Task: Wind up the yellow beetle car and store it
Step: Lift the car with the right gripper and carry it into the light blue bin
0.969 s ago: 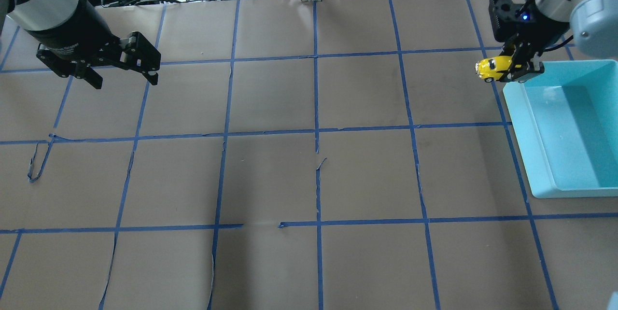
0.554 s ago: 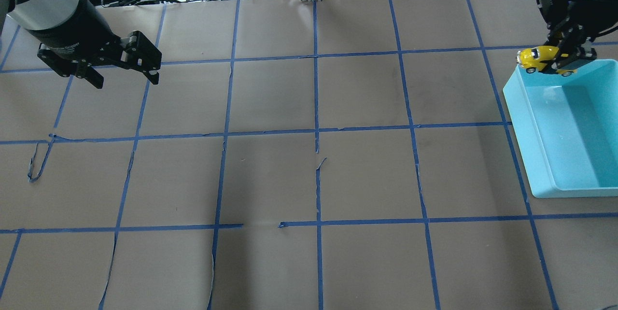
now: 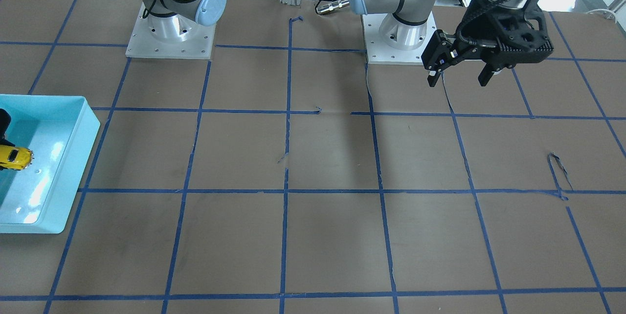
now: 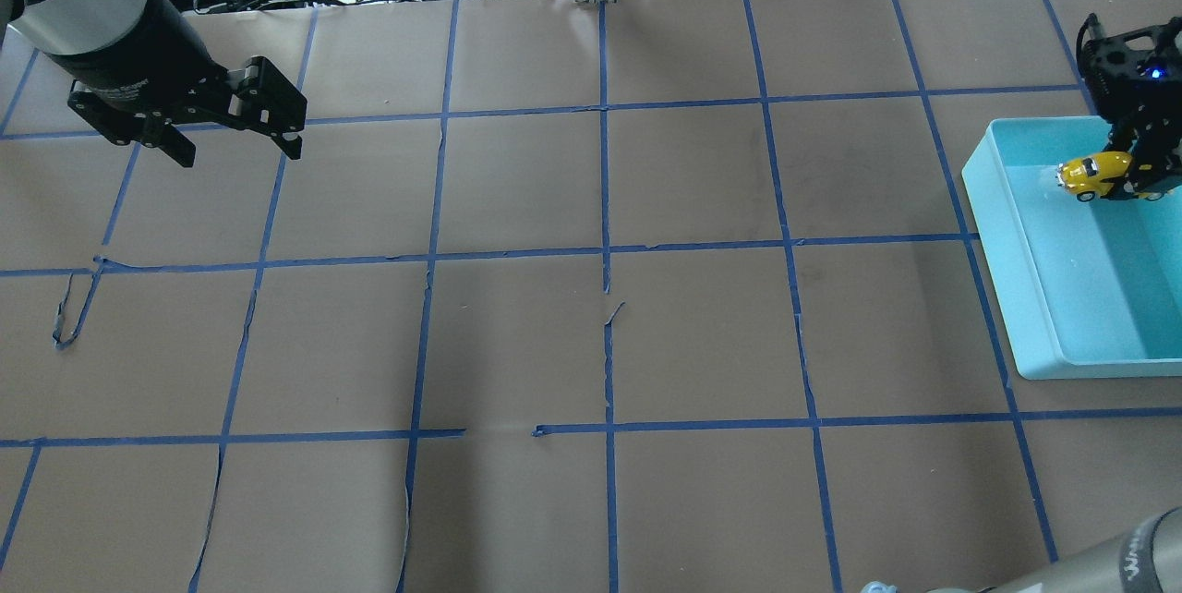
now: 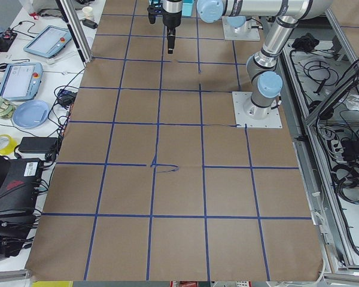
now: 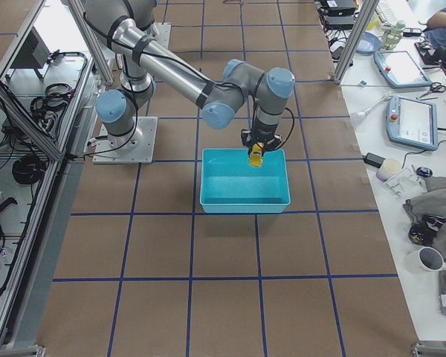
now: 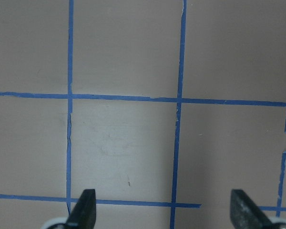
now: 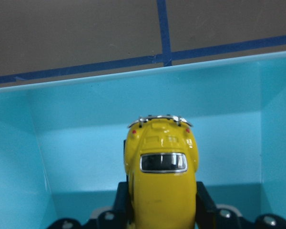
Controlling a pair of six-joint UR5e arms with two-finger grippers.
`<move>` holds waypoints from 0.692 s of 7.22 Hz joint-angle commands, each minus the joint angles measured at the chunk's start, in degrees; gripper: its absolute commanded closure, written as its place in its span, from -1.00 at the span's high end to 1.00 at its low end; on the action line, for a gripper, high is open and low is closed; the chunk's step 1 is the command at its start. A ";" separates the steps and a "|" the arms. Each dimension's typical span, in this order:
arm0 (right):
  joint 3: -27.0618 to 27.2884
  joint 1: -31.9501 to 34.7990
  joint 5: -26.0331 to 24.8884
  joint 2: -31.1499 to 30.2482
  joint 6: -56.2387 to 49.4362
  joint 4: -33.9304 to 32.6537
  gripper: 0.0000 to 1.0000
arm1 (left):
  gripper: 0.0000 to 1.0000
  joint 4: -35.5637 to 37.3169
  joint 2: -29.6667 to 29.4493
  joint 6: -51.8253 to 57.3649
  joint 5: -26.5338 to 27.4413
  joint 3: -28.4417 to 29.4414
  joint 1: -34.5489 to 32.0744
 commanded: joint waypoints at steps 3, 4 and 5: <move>9.11 -2.32 -0.64 3.12 -2.58 -8.39 -1.00 | 1.00 0.00 0.19 0.00 0.19 -0.05 -0.03; 10.00 -3.89 -0.47 3.21 -2.58 -9.09 -0.99 | 1.00 0.00 0.19 0.00 0.19 -0.05 -0.03; 10.01 -3.99 -0.29 3.38 -2.58 -9.10 -0.01 | 1.00 0.00 0.19 0.00 0.19 0.04 -0.03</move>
